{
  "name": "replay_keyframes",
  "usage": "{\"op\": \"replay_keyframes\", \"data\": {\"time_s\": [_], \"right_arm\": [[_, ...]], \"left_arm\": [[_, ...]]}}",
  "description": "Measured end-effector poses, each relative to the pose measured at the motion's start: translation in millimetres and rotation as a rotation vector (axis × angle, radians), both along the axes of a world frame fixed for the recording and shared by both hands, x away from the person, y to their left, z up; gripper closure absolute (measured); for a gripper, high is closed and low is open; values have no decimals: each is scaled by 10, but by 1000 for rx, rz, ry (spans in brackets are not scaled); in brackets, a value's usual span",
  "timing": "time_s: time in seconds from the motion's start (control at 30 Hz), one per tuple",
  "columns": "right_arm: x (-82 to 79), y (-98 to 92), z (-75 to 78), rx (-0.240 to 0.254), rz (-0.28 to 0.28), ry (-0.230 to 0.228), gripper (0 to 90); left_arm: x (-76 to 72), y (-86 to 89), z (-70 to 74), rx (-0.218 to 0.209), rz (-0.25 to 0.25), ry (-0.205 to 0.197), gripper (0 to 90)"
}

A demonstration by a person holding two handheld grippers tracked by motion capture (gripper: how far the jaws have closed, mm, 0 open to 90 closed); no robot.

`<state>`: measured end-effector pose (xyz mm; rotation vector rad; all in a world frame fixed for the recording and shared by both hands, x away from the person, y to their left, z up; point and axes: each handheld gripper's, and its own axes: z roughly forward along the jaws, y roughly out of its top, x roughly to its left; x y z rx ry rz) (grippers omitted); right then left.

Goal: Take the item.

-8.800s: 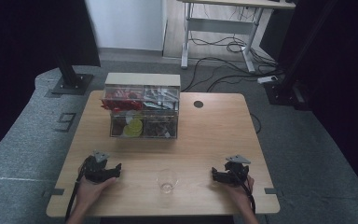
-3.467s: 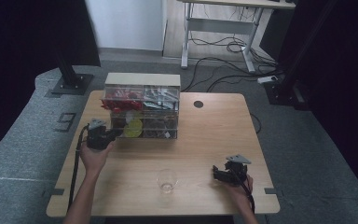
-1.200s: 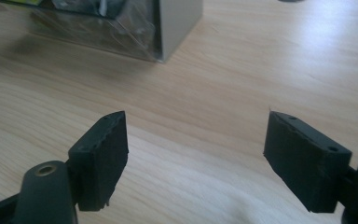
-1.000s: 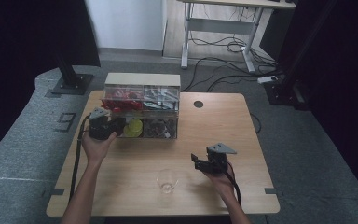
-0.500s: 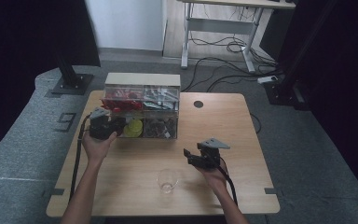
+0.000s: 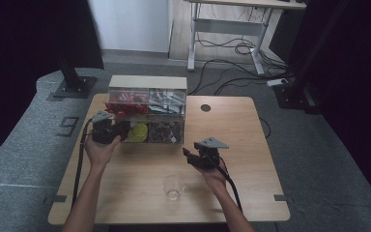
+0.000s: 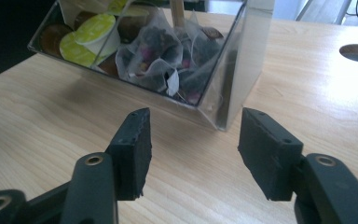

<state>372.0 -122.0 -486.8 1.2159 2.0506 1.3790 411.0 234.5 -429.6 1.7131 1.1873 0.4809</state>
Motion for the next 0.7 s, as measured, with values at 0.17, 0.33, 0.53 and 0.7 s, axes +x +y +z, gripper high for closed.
{"op": "replay_keyframes", "data": {"time_s": [0.17, 0.33, 0.53, 0.7], "right_arm": [[26, 37, 32, 1, 5, -11, 483], [95, 129, 59, -15, 32, -11, 507], [170, 211, 88, 2, 55, 11, 531], [228, 269, 126, 1, 65, -3, 555]], "left_arm": [[0, 0, 0, 0, 0, 0, 900], [0, -1, 0, 0, -3, 1, 900], [-1, 1, 1, 0, -3, 1, 900], [-8, 2, 15, -5, -6, -1, 900]]}}
